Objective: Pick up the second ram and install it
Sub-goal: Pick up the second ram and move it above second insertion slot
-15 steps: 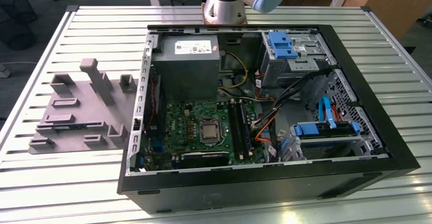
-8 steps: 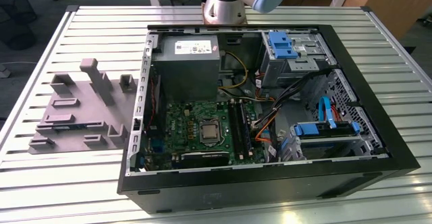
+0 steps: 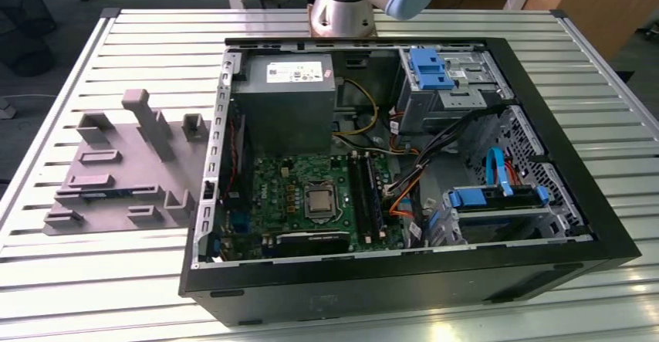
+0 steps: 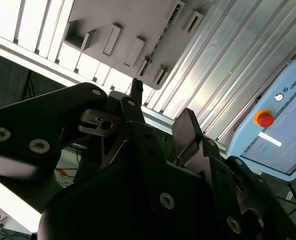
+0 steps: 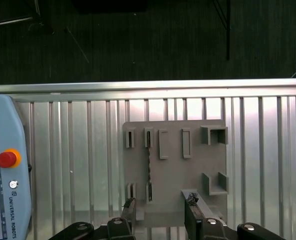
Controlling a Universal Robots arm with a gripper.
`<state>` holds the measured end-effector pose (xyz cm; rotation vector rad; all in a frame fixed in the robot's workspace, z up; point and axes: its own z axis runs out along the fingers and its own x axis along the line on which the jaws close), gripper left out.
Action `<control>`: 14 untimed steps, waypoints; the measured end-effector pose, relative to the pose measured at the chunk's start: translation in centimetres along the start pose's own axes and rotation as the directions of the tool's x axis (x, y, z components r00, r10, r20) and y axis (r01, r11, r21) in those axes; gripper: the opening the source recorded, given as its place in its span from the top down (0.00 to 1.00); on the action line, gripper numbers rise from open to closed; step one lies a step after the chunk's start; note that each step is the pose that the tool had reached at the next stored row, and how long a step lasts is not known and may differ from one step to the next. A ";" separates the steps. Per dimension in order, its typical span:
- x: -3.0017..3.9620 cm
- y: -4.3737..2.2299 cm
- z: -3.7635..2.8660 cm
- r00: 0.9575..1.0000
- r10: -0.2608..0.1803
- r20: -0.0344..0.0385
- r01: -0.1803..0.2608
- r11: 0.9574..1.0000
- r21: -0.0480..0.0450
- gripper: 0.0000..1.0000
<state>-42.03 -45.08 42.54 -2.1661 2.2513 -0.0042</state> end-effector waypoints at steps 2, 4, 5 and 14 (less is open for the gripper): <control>0.00 0.00 0.04 1.000 0.000 0.000 0.000 1.000 0.000 0.49; 0.00 0.00 0.07 1.000 0.000 0.000 0.000 1.000 0.000 0.49; 0.00 0.00 0.09 1.000 0.000 0.000 0.000 1.000 0.000 0.49; 0.00 0.00 0.26 1.000 0.000 0.001 0.000 1.000 0.000 0.49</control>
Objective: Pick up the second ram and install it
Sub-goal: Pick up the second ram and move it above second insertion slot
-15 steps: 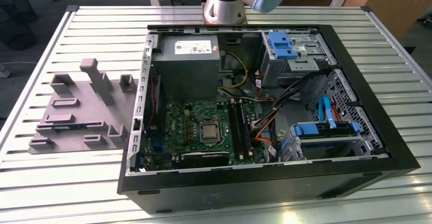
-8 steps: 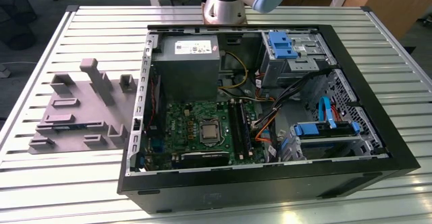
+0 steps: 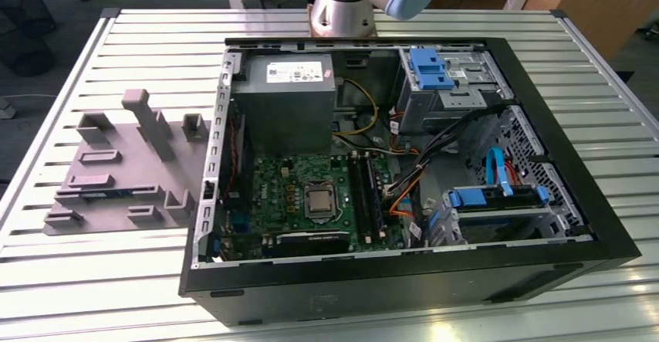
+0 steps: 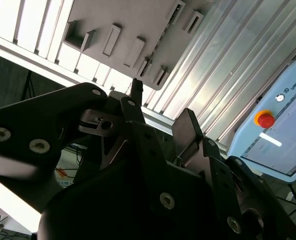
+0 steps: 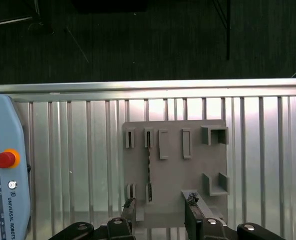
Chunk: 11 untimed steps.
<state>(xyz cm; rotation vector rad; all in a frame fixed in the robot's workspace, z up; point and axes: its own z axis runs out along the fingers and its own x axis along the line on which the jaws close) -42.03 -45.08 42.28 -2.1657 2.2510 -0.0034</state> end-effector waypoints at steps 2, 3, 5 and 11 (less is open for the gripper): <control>0.00 0.00 0.04 1.000 0.000 0.000 0.000 1.000 0.000 0.49; 0.00 0.00 0.06 1.000 0.000 0.000 0.000 1.000 0.000 0.49; 0.00 0.00 0.09 1.000 0.000 0.000 0.000 1.000 0.000 0.49; 0.00 0.00 0.21 1.000 0.000 0.001 0.000 1.000 0.000 0.48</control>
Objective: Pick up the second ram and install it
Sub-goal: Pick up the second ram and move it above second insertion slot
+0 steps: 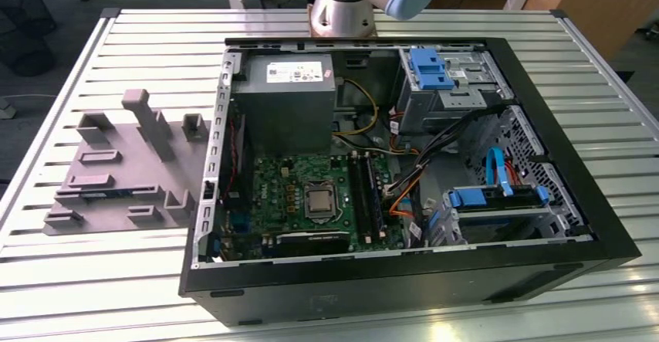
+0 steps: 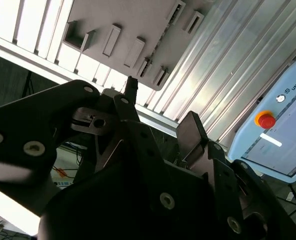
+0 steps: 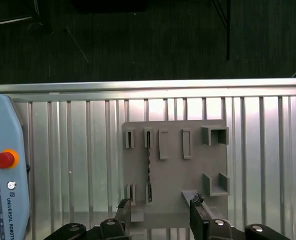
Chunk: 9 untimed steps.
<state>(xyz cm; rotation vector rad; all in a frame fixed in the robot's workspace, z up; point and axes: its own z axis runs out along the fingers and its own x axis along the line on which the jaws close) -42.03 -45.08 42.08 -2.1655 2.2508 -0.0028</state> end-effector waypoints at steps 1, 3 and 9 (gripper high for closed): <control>0.00 0.00 0.02 1.000 0.000 0.000 0.000 1.000 0.000 0.42; 0.00 0.00 0.05 1.000 0.000 0.000 0.000 1.000 0.000 0.42; 0.00 0.00 0.16 1.000 0.000 0.000 0.000 1.000 0.000 0.34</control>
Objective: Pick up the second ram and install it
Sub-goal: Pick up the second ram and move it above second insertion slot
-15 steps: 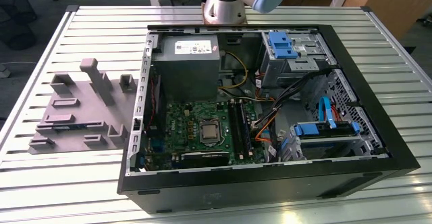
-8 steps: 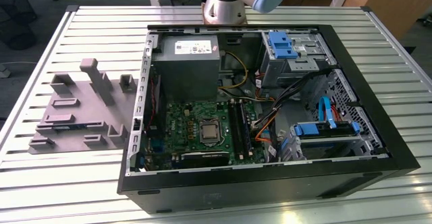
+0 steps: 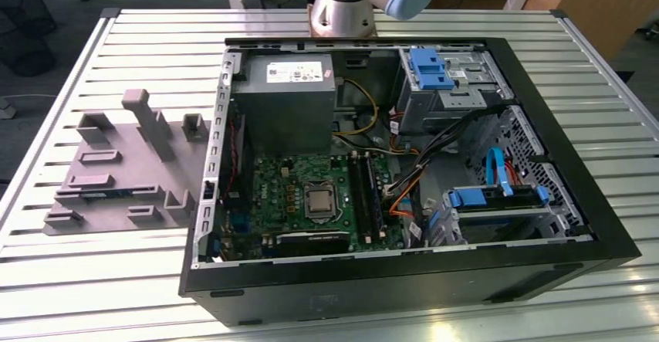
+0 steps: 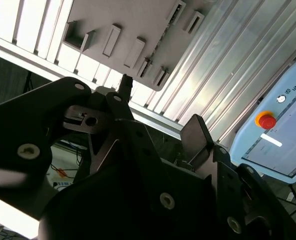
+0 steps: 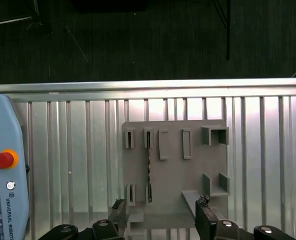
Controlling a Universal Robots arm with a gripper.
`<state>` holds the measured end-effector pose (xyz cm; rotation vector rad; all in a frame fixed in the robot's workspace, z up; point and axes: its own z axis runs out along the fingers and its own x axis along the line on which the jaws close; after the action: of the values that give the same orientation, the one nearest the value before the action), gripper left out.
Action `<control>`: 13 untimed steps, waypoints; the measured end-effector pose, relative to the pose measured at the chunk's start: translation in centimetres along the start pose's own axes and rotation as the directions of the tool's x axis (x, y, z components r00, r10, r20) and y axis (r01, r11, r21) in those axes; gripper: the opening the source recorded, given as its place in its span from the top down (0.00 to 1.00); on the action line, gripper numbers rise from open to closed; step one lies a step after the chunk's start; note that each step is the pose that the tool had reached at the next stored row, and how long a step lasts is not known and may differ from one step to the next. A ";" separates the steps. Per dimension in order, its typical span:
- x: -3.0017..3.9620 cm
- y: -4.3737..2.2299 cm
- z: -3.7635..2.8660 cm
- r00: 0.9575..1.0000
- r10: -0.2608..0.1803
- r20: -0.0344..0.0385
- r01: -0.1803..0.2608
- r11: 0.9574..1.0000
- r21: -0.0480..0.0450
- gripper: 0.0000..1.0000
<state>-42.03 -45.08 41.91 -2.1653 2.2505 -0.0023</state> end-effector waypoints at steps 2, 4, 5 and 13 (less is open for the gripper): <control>0.00 0.00 0.04 1.000 0.000 0.000 0.000 1.000 0.000 0.34; 0.00 0.00 0.15 1.000 0.000 0.000 0.000 1.000 0.000 0.34; 0.00 0.00 0.17 1.000 0.000 0.000 0.000 1.000 0.000 0.34; 0.00 0.00 0.32 1.000 0.000 0.001 0.000 1.000 0.000 0.34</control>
<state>-42.03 -45.08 41.60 -2.1649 2.2501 -0.0014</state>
